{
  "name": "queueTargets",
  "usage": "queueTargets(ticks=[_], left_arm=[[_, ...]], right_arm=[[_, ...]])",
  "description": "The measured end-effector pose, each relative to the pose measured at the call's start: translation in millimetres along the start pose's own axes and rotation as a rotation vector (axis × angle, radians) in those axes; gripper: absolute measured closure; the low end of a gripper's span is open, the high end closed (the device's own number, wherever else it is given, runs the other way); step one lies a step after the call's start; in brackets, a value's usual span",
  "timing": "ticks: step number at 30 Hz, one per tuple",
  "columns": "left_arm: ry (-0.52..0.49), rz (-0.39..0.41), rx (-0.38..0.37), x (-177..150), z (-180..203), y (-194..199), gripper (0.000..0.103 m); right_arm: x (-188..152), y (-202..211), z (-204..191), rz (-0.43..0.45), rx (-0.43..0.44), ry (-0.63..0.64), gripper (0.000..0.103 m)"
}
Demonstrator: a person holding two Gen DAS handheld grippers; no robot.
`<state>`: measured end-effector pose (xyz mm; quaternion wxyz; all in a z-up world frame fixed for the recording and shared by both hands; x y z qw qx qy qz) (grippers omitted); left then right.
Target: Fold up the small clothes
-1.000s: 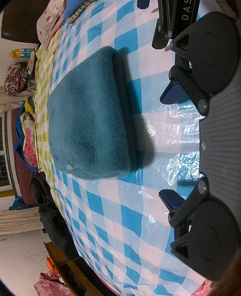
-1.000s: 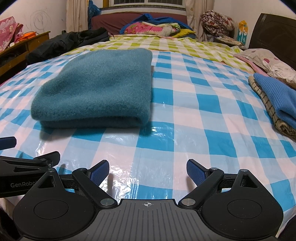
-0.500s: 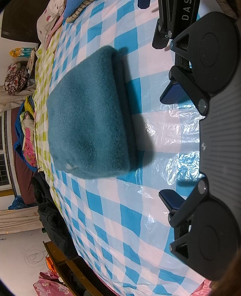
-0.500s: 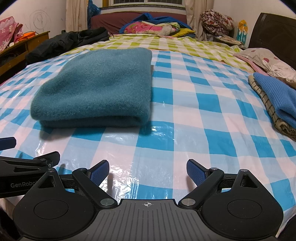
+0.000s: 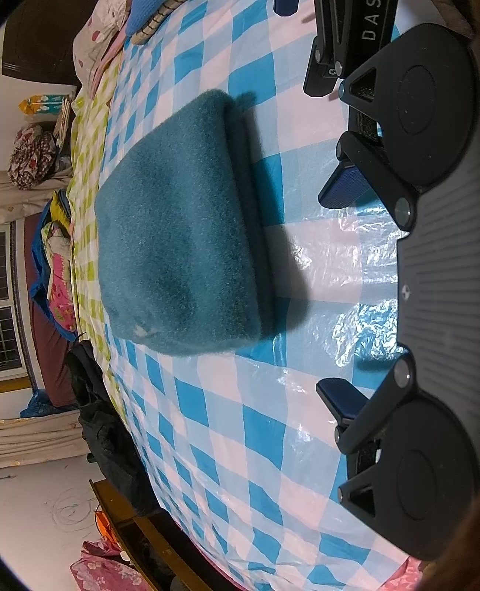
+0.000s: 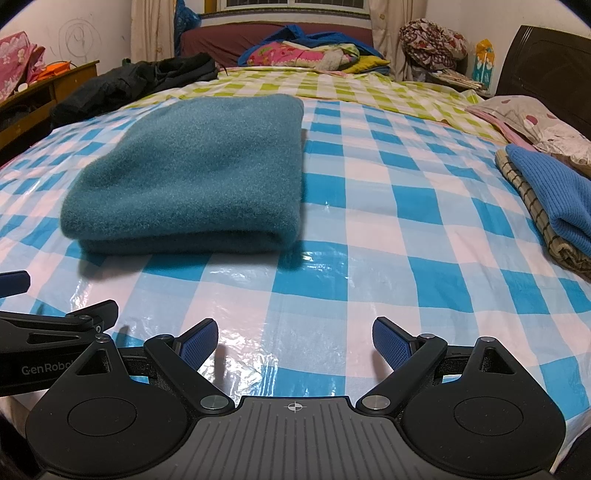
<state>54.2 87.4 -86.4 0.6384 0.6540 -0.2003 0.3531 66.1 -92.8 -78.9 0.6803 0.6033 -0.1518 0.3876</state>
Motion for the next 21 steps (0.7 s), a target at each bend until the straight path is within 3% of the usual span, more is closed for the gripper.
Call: queueTargets(ticks=[21], left_arm=[[-0.009, 0.007, 0.008, 0.6, 1.2, 2.0, 0.0]], right_arm=[[-1.9, -1.3, 0.7, -0.006, 0.002, -0.005, 0.011]])
Point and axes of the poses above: each gripper's, at about its wrist camera, not at the fingertips, and y roughly against the way its jaws point, z to its right, x to its top, the point moved 9 cm from there along -y, roughly the way its jaws point, and after that the axes turned 13 degrees about y, right-handed, at the moved point
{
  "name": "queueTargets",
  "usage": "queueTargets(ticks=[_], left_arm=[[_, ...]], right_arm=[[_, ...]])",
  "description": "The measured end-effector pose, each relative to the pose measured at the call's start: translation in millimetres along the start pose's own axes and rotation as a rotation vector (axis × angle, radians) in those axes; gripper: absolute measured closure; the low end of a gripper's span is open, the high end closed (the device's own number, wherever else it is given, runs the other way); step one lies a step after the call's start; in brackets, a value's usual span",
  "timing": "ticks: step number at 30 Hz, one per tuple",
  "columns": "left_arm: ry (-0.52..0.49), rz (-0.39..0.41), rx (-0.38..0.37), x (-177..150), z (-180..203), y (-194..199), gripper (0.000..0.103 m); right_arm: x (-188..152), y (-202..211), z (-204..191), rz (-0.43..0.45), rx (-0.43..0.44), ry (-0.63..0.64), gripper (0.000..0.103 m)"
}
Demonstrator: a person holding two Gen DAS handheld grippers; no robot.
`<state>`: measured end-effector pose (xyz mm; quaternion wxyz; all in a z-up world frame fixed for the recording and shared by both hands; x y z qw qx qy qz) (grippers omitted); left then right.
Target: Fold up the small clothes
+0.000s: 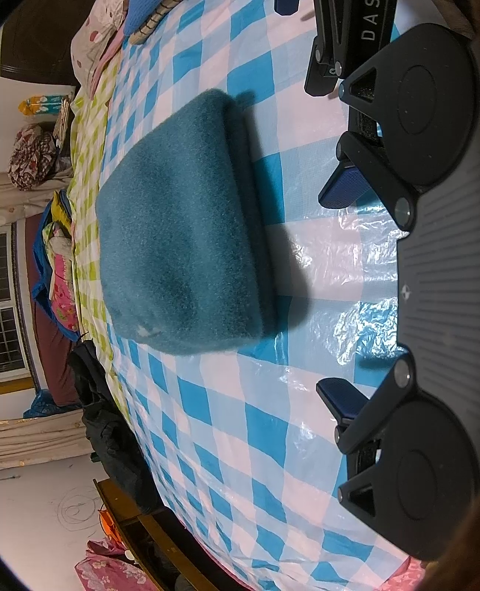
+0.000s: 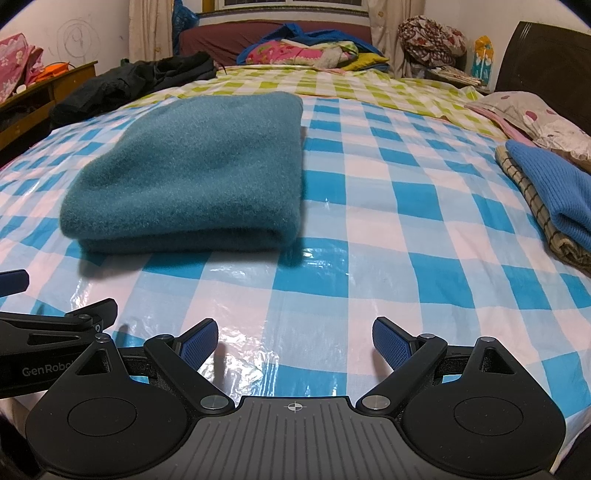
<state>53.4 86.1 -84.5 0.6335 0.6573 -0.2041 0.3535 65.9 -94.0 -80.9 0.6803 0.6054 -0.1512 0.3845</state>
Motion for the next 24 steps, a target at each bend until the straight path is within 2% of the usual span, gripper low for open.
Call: queueTargets(ticks=[24], left_arm=[[0.002, 0.005, 0.007, 0.2, -2.1, -0.5, 0.0]], right_arm=[[-1.1, -0.2, -0.5, -0.001, 0.001, 0.0, 0.011]])
Point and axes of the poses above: each gripper's, at about its wrist camera, not at the fingertips, and y roughly against the way its jaws point, z to its right, x to its top, the point moved 9 cm from there along -y, roughly the way its jaws point, and after that the axes turned 13 degrees about y, right-handed, at the moved point
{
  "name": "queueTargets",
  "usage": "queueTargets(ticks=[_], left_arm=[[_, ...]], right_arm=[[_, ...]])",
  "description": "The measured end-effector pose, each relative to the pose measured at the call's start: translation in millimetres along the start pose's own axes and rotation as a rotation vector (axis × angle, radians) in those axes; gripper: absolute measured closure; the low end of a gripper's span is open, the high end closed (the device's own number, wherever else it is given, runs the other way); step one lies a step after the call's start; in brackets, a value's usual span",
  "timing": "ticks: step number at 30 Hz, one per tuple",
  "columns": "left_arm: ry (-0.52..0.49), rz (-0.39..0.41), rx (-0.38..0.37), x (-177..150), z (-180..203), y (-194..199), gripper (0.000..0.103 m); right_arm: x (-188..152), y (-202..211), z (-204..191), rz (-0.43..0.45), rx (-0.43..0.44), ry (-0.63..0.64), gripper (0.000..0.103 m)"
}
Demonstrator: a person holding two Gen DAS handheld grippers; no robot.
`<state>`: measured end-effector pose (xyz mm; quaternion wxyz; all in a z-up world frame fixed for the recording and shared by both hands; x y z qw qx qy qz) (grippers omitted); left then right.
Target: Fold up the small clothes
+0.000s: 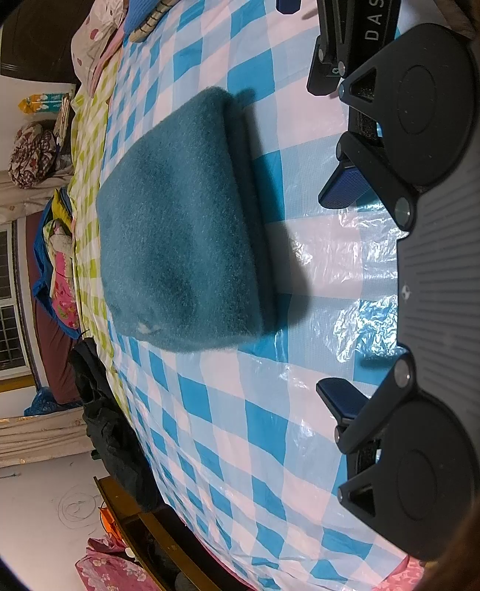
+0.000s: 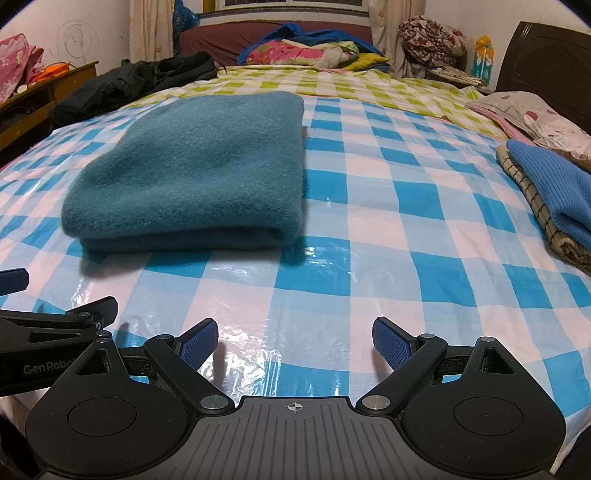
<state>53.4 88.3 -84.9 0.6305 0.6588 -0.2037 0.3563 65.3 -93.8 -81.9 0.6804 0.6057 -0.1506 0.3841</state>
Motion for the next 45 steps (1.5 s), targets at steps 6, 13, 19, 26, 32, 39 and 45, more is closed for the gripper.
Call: queueTargets(ticks=[6, 13, 19, 26, 32, 39, 45], left_arm=[[0.001, -0.001, 0.0, 0.0, -0.2, 0.0, 0.0], [0.003, -0.004, 0.0, -1.6, 1.1, 0.2, 0.0], [0.003, -0.006, 0.001, -2.2, 0.4, -1.1, 0.0], [0.005, -0.007, 0.001, -2.1, 0.8, -1.1, 0.0], [0.006, -0.008, 0.001, -2.1, 0.7, -1.5, 0.0], [0.006, -0.008, 0.001, -2.0, 0.5, -1.5, 0.0], [0.005, -0.007, 0.003, -2.7, 0.3, -2.5, 0.0]], right_arm=[[0.8, -0.2, -0.3, 0.001, -0.001, 0.001, 0.011], [0.7, -0.1, -0.1, 0.001, -0.001, 0.001, 0.011], [1.0, -0.3, -0.2, 0.0, -0.001, 0.001, 0.011], [0.9, -0.3, -0.2, 0.0, -0.001, 0.001, 0.011], [1.0, -0.3, -0.3, 0.0, -0.001, 0.001, 0.011], [1.1, -0.3, -0.4, 0.0, -0.001, 0.001, 0.011], [1.3, -0.4, -0.6, 0.0, -0.001, 0.002, 0.011]])
Point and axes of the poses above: each gripper's, at about its wrist camera, not at the fingertips, and y roughly against the way its jaws point, z to its right, x to its top, the point moved 9 cm from there along -y, roughly the way its jaws point, and after that the axes turned 13 degrees about y, right-handed, at the moved point
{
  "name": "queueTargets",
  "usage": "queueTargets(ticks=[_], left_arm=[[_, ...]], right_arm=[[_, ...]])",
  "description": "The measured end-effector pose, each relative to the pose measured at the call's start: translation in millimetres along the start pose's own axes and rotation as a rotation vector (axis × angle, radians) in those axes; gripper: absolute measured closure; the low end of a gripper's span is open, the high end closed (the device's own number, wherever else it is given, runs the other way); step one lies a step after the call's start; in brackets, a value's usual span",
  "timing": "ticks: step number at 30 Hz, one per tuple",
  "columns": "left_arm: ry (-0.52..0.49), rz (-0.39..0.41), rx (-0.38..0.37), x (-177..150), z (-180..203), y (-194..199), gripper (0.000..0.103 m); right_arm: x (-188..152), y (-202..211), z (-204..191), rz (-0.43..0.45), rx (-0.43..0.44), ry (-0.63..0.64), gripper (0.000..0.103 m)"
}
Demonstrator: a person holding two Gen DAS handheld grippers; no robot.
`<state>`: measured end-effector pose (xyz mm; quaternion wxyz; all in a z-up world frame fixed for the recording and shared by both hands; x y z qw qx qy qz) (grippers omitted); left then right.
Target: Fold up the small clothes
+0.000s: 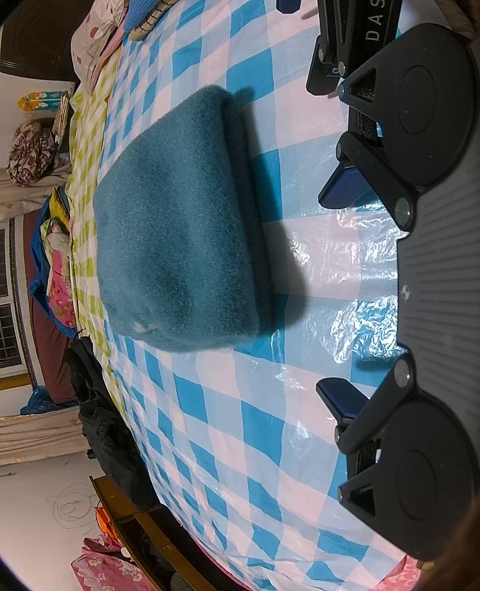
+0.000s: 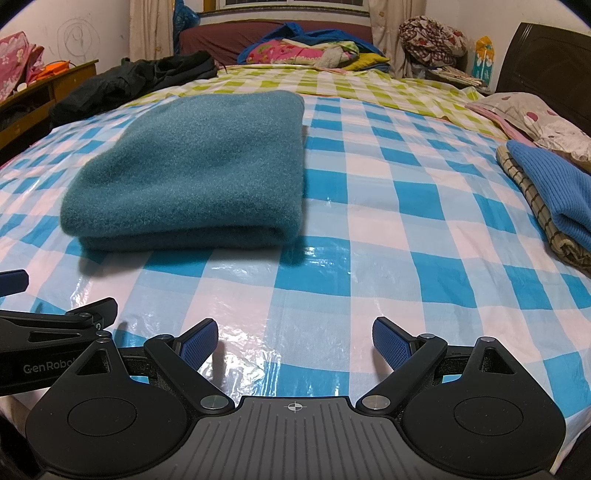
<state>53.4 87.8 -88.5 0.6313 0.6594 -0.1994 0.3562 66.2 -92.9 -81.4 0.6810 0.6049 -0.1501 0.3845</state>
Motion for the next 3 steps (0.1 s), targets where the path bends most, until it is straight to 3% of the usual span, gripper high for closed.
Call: queueTargets(ticks=[3], left_arm=[[0.002, -0.003, -0.001, -1.0, 0.0, -0.7, 0.0]], right_arm=[[0.0, -1.2, -0.9, 0.0, -0.001, 0.002, 0.011]])
Point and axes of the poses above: each gripper's, at about its wrist camera, not at the fingertips, and y roughly against the way its jaws point, z to its right, x to its top, the point moved 9 cm from there along -y, roughly the way its jaws point, and after that the axes turned 13 degrees about y, right-handed, at the moved point
